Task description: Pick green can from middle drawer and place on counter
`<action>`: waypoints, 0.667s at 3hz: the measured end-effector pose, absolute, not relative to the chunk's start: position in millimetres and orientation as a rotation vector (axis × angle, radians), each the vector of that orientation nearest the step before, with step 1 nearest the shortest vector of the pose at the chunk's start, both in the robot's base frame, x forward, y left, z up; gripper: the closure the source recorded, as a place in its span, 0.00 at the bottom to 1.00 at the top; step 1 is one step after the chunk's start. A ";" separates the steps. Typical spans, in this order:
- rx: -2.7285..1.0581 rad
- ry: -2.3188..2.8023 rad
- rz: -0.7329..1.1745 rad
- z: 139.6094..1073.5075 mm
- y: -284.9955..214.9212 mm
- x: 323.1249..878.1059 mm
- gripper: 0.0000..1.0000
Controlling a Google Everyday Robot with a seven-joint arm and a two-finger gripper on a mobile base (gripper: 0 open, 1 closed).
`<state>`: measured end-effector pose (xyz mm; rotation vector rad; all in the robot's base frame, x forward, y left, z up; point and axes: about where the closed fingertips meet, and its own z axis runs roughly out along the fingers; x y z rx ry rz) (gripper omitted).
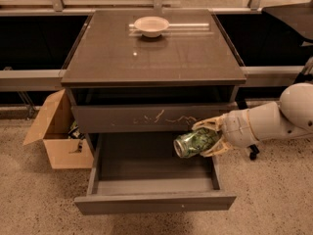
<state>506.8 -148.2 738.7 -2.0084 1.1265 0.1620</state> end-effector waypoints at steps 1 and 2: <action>-1.953 1.106 0.127 758.2 -151.3 525.9 1.00; -1.902 1.096 0.036 816.2 -162.7 571.9 1.00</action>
Offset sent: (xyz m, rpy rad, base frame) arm 0.1040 -0.0289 0.1342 0.0795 -0.2034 -0.1078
